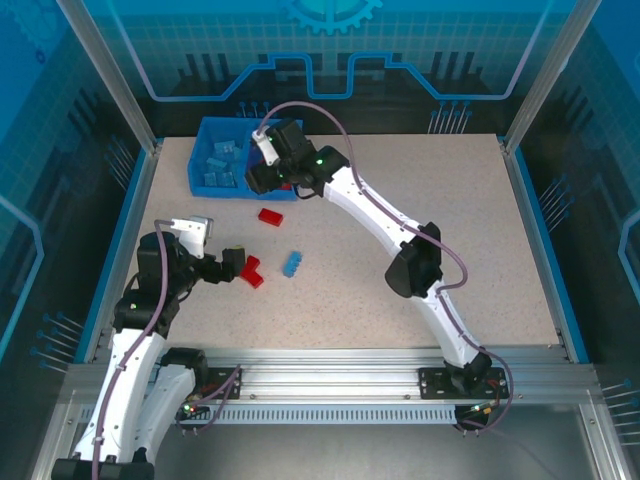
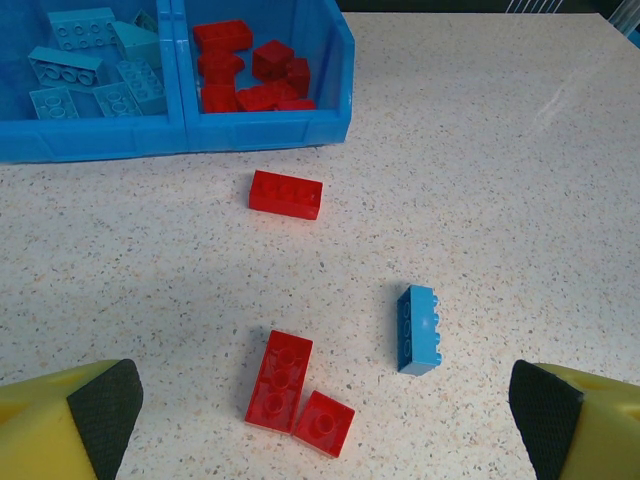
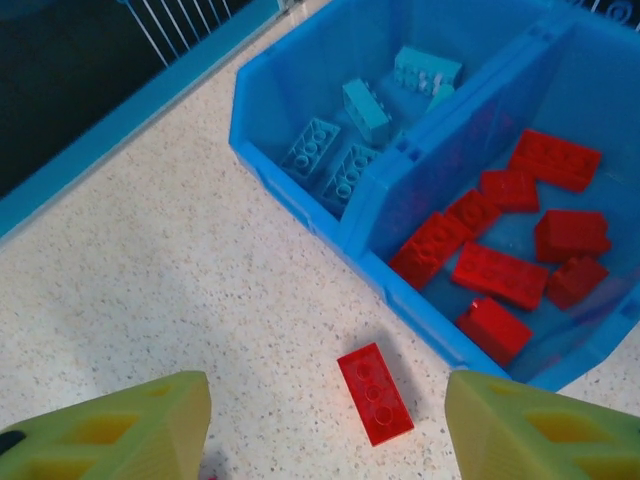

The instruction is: Sort the legos into containers by color

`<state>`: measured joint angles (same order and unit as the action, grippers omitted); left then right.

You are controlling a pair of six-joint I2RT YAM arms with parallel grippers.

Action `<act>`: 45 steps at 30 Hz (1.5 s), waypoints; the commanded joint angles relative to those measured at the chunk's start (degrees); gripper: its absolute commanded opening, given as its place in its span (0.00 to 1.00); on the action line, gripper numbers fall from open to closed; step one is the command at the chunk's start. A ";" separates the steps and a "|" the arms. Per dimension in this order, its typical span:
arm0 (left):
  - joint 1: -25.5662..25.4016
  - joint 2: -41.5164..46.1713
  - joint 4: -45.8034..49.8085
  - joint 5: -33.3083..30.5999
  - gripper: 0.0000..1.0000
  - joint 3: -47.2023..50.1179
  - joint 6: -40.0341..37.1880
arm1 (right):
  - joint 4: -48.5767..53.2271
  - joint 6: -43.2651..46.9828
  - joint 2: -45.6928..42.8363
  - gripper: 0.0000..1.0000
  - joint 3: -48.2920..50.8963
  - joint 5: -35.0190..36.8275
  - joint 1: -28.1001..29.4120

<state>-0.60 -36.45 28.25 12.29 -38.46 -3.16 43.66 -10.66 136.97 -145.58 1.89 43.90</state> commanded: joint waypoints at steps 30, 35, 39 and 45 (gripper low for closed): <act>-0.31 -1.17 0.92 0.78 0.99 -0.19 -0.75 | -0.56 6.36 24.15 0.59 -9.18 0.82 -0.22; -0.34 -1.16 0.93 0.66 0.99 -0.21 -0.80 | 1.71 5.70 24.22 0.56 -9.42 -0.07 -0.17; -0.35 -0.95 1.02 0.54 0.99 -0.20 -0.87 | 4.61 5.52 24.11 0.55 -8.80 0.25 0.29; -0.36 -0.93 1.10 0.59 0.99 -0.26 -0.79 | 4.92 5.79 22.75 0.41 -7.09 2.64 0.92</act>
<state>-0.60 -37.71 28.82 12.32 -38.46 -3.16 45.65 -4.51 160.33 -153.34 4.01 43.77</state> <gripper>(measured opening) 0.988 0.425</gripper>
